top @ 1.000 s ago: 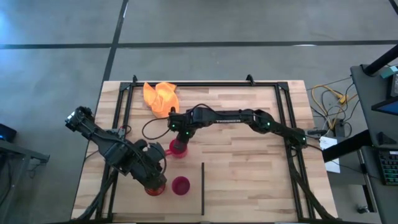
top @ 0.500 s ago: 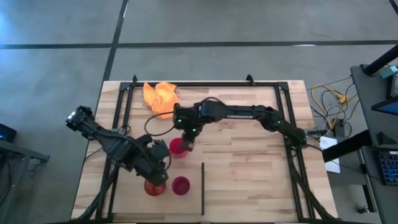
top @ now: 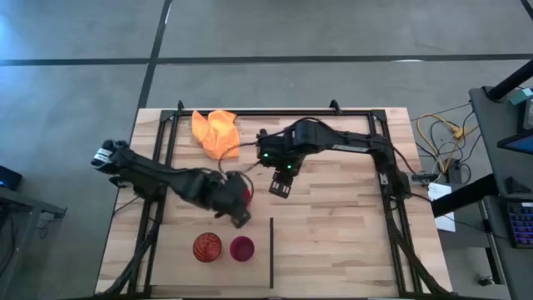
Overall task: Stack small to large cups/mugs on shelf
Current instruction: Put the red mug on the shelf
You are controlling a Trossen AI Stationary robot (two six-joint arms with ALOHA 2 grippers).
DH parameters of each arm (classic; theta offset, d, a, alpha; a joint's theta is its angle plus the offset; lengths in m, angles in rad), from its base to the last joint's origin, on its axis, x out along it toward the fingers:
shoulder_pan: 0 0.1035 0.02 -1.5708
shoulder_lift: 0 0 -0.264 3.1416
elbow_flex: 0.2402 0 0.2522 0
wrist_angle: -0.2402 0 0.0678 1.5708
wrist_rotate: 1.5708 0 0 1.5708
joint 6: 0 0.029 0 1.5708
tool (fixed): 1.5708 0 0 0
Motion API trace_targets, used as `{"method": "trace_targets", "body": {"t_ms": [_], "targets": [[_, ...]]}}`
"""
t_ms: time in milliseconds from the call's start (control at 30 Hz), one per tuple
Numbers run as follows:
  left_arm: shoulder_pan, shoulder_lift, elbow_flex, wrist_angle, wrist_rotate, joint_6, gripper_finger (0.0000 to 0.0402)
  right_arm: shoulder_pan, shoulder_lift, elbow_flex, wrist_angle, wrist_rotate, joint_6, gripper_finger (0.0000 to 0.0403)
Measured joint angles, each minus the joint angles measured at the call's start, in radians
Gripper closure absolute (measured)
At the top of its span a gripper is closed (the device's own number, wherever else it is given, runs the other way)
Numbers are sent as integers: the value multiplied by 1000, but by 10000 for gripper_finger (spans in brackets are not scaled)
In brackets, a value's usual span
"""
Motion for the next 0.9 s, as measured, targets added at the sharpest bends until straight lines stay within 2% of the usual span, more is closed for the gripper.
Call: {"method": "trace_targets", "body": {"t_ms": [167, 333, 433, 900], "targets": [[66, 12, -68, 112, 65, 1, 323, 13, -61, -1, -19, 53, 0, 335], [77, 52, -104, 187, 111, -1, 323, 14, -126, -1, -18, 122, 0, 332], [82, 78, -106, 178, 113, -5, 323, 14, -162, -1, -18, 170, 0, 334], [99, 172, -106, 182, 124, -2, 323, 14, -207, -3, -19, 208, -5, 333]]}}
